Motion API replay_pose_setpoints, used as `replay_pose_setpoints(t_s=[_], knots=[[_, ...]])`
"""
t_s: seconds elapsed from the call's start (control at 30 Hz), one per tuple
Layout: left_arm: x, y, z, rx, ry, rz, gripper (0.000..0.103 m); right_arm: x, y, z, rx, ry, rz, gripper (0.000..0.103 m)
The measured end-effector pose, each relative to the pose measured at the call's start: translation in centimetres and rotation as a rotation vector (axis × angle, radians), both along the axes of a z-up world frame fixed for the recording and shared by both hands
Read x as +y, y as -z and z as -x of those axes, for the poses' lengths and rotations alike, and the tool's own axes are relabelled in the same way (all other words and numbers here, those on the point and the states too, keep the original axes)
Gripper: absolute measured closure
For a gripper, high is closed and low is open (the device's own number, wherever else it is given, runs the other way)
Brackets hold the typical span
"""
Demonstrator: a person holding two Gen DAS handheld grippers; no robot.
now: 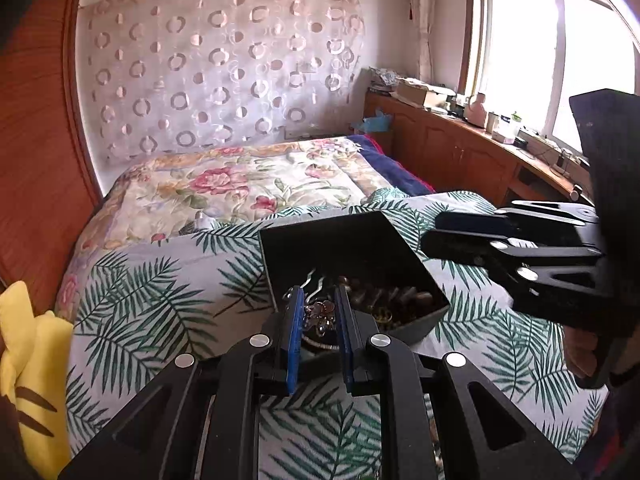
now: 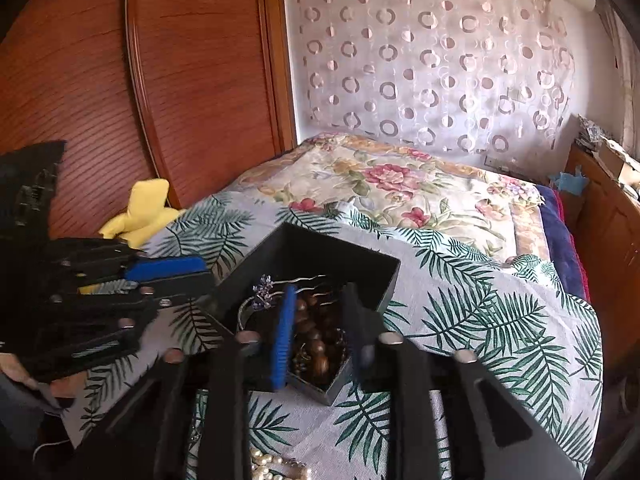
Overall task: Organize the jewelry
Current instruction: 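Carry the earring into the box with the left tool while the right tool drops the bracelet in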
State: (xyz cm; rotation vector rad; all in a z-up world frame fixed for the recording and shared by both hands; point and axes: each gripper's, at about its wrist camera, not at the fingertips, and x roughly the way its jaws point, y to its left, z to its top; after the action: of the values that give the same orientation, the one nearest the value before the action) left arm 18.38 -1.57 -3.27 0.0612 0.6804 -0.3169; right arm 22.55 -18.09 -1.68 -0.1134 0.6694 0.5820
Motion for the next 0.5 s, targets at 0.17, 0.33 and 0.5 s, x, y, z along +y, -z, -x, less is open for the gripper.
replay_pose_setpoints(t_s=[0.17, 0.33, 0.5], knots=[[-0.9, 0.5, -1.2, 0.017, 0.008, -0.003, 0.088, -0.7, -0.7, 1.0, -0.024, 0.004, 0.002, 0.072], [-1.6, 1.1, -2.1, 0.031, 0.011, -0.017, 0.088, -1.7, -0.5, 1.8, -0.025, 0.01, 0.003, 0.072], [-2.1, 1.6, -2.7, 0.039, 0.01, -0.033, 0.088, -2.5, 0.5, 2.4, -0.015, 0.018, 0.018, 0.072]])
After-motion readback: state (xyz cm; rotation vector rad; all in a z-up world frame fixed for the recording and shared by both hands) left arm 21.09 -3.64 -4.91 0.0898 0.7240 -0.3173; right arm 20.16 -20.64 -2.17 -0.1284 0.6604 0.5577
